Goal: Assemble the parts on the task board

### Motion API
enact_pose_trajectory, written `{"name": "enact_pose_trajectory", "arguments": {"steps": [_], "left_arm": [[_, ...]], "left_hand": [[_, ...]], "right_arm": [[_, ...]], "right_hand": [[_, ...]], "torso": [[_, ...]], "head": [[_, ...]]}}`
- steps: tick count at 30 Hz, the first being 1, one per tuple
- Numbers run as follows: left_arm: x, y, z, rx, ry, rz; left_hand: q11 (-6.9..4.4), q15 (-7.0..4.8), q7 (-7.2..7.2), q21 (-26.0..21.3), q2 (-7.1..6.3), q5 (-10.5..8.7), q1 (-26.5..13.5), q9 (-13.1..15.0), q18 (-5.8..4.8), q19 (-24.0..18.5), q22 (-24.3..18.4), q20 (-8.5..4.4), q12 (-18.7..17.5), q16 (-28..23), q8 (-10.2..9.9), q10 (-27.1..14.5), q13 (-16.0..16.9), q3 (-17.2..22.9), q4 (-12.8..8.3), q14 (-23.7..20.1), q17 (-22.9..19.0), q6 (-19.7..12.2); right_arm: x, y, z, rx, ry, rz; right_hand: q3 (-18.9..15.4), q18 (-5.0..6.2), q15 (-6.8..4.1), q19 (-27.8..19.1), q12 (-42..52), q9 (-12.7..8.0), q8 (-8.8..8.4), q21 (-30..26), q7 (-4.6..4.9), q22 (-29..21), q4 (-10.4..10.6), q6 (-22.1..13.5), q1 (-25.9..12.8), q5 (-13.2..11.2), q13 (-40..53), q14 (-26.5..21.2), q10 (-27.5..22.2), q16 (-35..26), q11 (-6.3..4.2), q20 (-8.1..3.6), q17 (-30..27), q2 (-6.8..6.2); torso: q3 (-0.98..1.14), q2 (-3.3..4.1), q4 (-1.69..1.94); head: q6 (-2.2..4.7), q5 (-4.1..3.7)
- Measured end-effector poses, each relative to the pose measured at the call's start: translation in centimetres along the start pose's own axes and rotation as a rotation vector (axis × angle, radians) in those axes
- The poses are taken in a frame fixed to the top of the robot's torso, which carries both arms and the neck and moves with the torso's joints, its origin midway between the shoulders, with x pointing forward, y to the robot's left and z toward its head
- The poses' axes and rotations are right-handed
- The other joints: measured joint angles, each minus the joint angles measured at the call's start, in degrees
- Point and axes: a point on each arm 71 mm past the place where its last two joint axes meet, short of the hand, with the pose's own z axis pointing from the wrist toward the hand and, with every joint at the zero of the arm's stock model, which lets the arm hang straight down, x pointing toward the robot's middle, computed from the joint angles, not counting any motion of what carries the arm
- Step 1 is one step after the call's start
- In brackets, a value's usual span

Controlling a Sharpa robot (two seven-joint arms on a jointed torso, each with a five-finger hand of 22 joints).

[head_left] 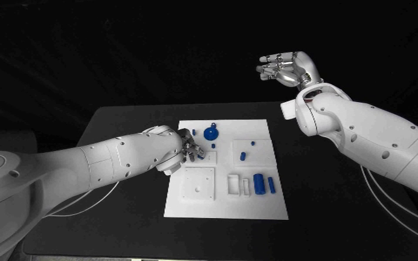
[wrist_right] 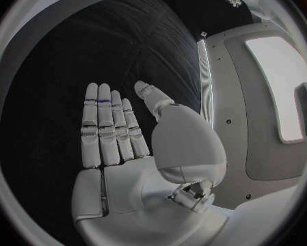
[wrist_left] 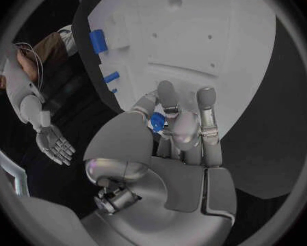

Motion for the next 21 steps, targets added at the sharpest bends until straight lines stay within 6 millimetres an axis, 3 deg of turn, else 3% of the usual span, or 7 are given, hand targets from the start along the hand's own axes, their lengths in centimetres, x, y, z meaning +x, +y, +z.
{"name": "enact_pose_trajectory", "arguments": {"steps": [21], "left_arm": [[-0.10, 0.19, 0.16, -0.013, 0.013, 0.008]], "left_hand": [[-0.09, 0.00, 0.00, -1.18, 0.13, -0.44, 0.14, 0.00, 0.00, 0.41, 1.08, 0.00, 0.00, 0.00, 0.00, -0.09, -0.10, -0.51, -0.28, 0.00, -0.55, 0.00]], "right_arm": [[0.12, 0.07, 0.01, -0.001, 0.002, 0.002]], "right_hand": [[0.00, -0.02, 0.00, 0.00, 0.00, 0.00, 0.00, 0.21, 0.00, -0.59, 0.00, 0.00, -0.24, -0.01, 0.00, 0.00, -0.21, 0.00, 0.21, 0.00, 0.01, 0.24]], "torso": [[0.03, 0.02, -0.01]], "head": [[-0.34, -0.36]]}}
